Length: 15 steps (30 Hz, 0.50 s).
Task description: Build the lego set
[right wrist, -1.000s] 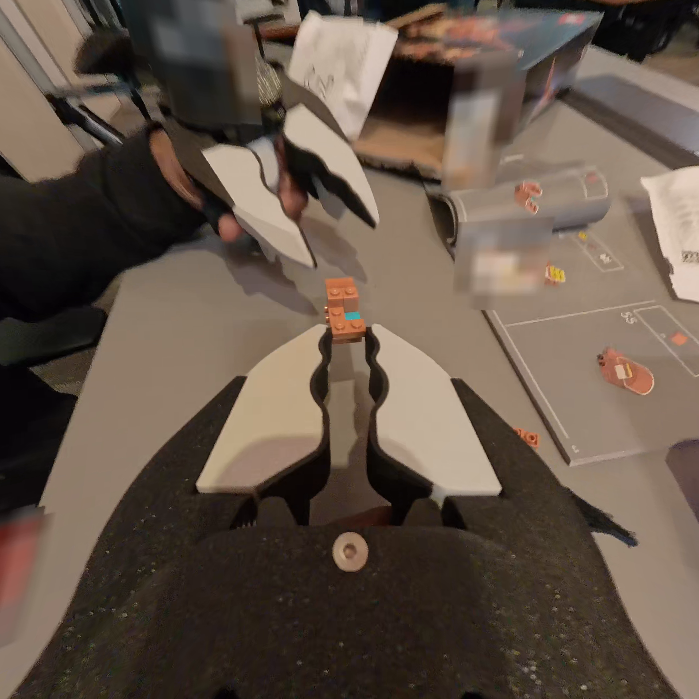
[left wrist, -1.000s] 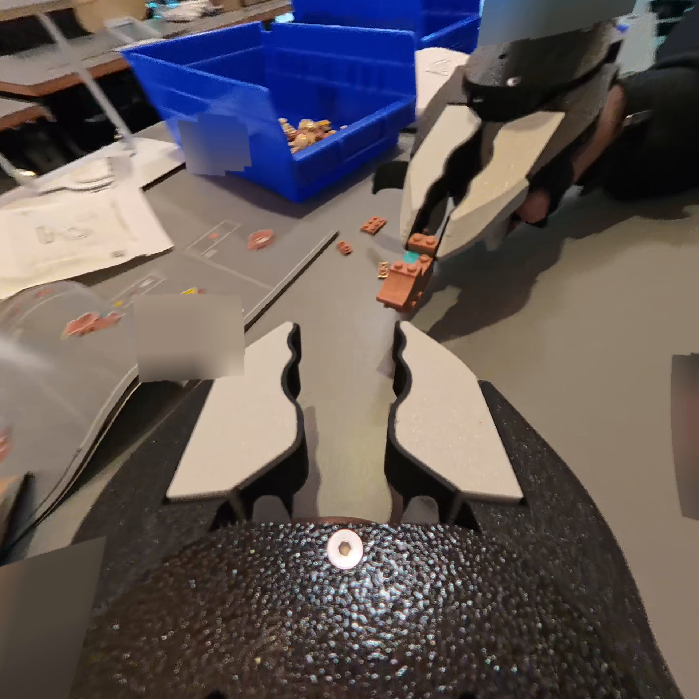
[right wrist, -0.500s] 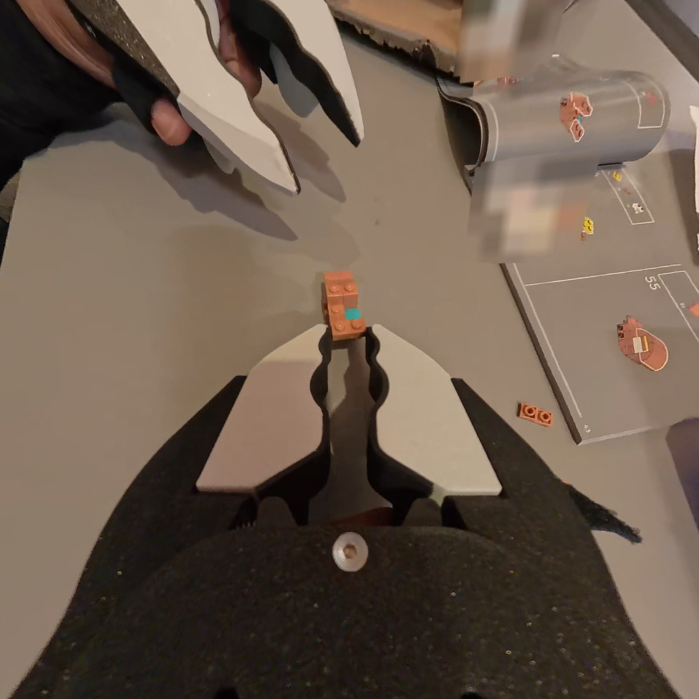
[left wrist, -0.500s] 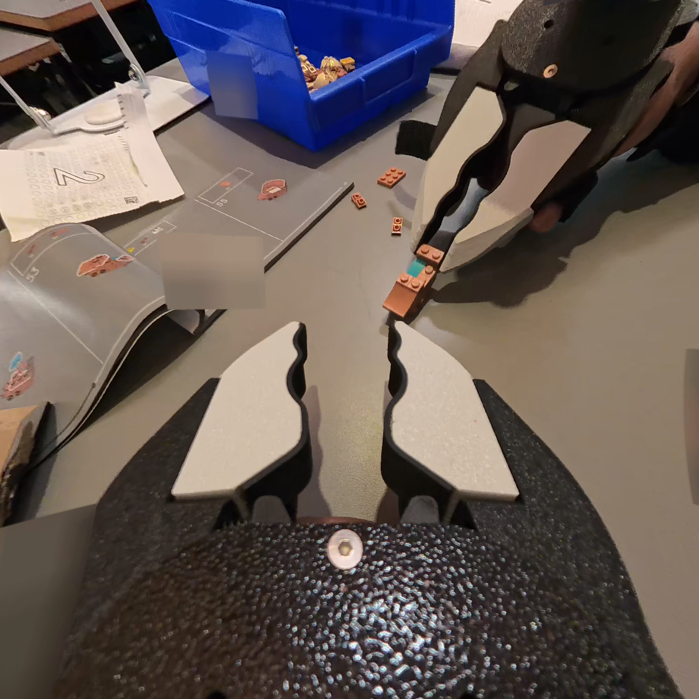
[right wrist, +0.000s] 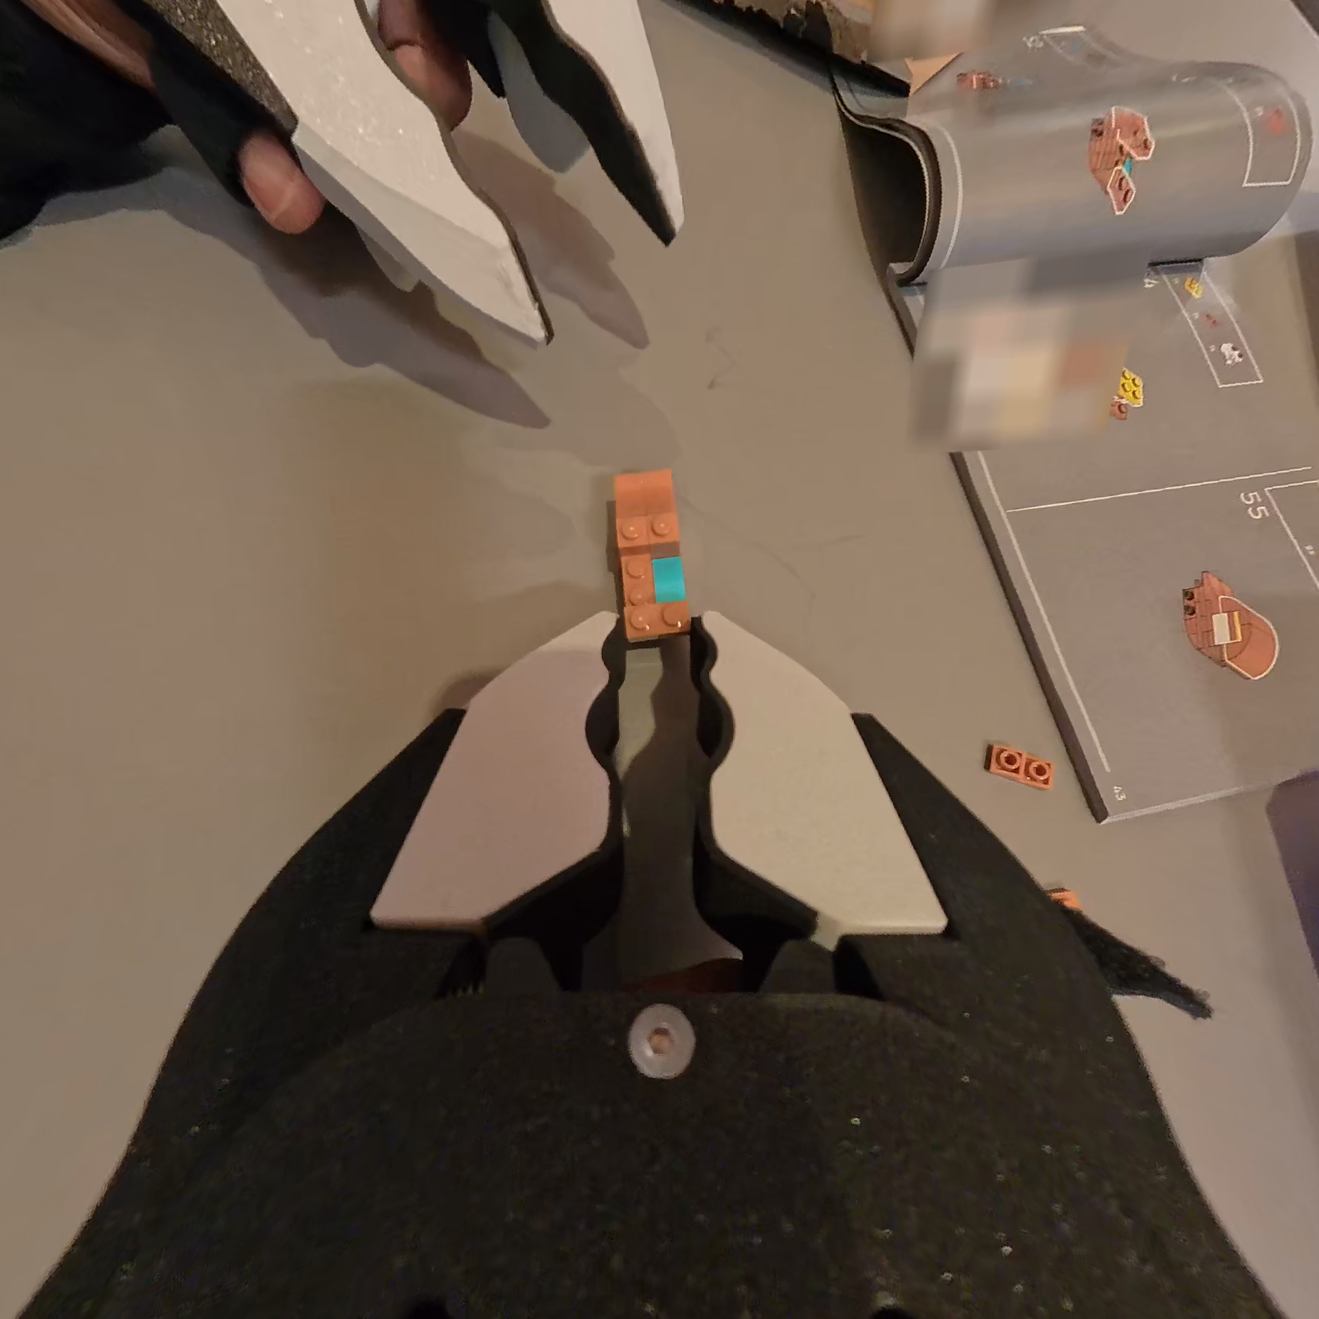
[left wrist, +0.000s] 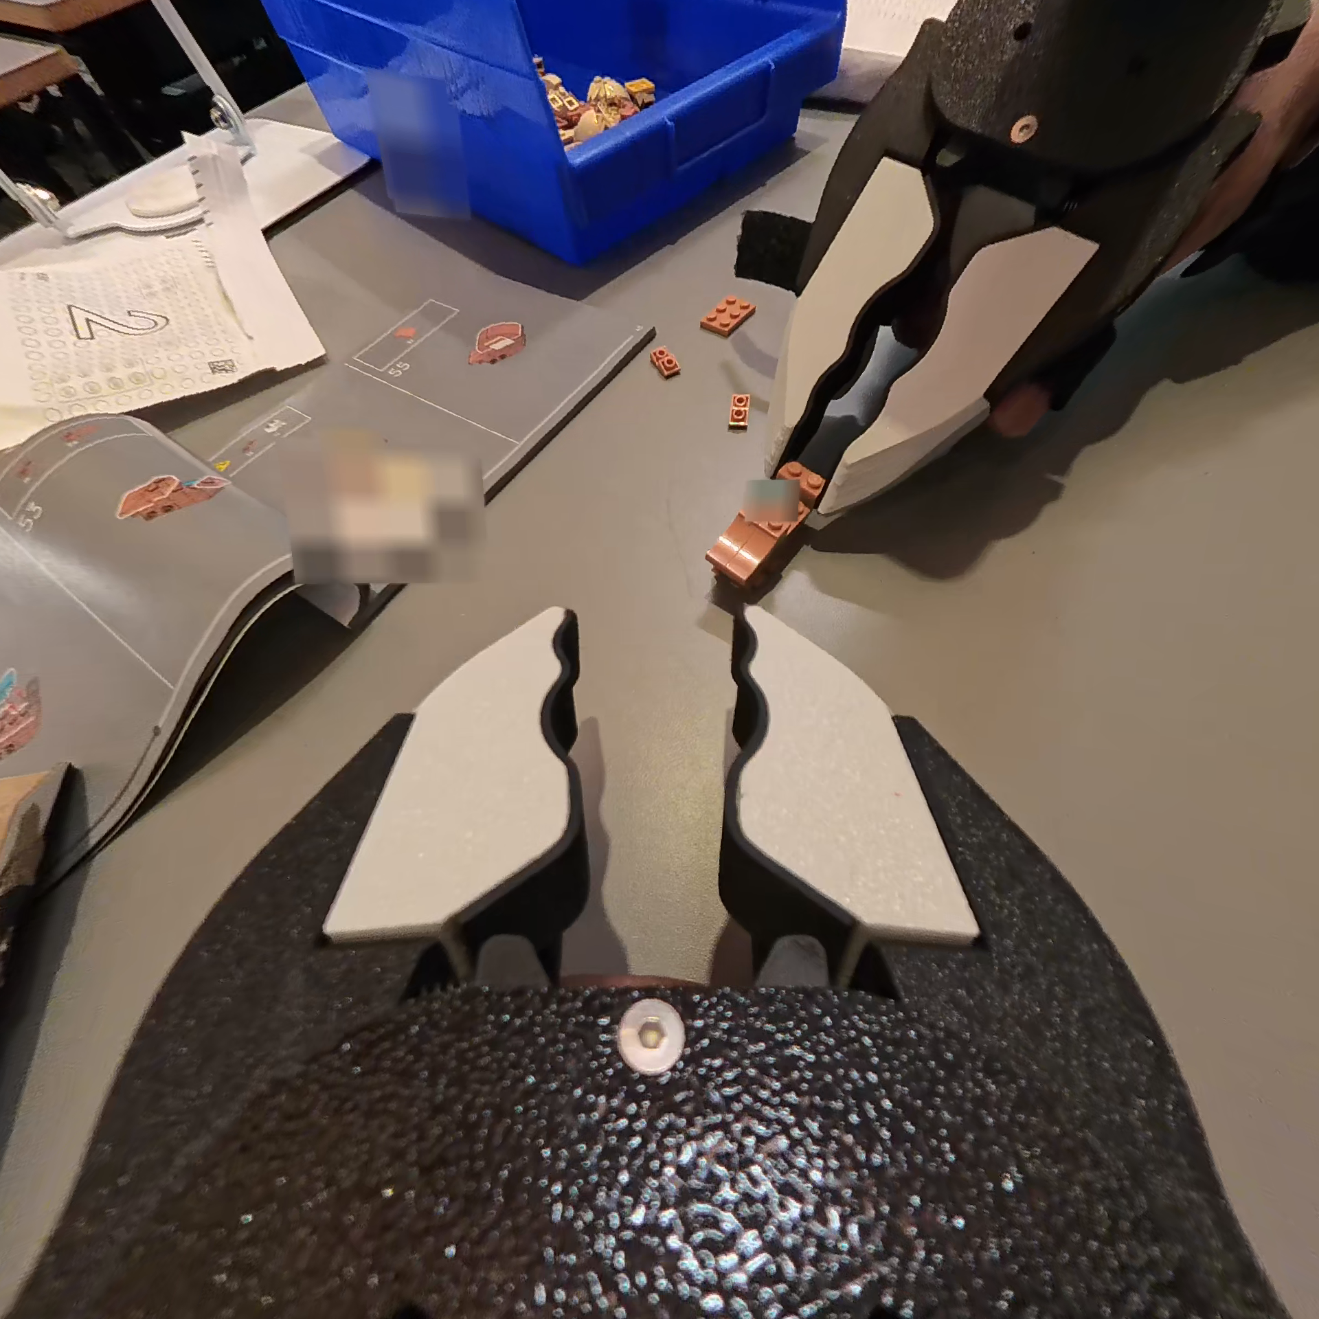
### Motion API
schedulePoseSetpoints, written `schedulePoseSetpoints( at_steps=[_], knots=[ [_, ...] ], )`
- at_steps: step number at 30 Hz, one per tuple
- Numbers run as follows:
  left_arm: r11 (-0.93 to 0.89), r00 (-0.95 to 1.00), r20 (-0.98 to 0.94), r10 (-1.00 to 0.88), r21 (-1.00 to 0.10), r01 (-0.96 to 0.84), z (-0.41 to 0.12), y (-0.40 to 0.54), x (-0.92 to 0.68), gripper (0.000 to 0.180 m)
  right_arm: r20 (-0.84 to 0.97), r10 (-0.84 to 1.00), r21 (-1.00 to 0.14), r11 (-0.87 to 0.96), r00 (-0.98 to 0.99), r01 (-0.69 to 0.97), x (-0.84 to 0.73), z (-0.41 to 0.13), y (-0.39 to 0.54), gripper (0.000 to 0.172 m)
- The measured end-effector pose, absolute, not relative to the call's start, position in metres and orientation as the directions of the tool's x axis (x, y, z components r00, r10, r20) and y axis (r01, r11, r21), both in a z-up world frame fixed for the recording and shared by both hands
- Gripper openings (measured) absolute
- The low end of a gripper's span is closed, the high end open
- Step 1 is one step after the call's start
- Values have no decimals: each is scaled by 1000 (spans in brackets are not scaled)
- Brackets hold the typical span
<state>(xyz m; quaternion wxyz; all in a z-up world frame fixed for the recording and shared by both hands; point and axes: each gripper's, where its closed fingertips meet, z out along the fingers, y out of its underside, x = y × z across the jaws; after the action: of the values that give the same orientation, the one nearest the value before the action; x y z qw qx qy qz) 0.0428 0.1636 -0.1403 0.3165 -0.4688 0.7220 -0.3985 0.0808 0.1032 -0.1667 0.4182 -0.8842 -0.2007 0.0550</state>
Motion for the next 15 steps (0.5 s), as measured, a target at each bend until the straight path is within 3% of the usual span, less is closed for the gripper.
schedulePoseSetpoints(
  at_steps=[15],
  knots=[
    [249,-382,-71,-921,-862,-441,-144,161,42,40,55,407,-770,-564,912,298,79,-165,103,17]
  ],
)
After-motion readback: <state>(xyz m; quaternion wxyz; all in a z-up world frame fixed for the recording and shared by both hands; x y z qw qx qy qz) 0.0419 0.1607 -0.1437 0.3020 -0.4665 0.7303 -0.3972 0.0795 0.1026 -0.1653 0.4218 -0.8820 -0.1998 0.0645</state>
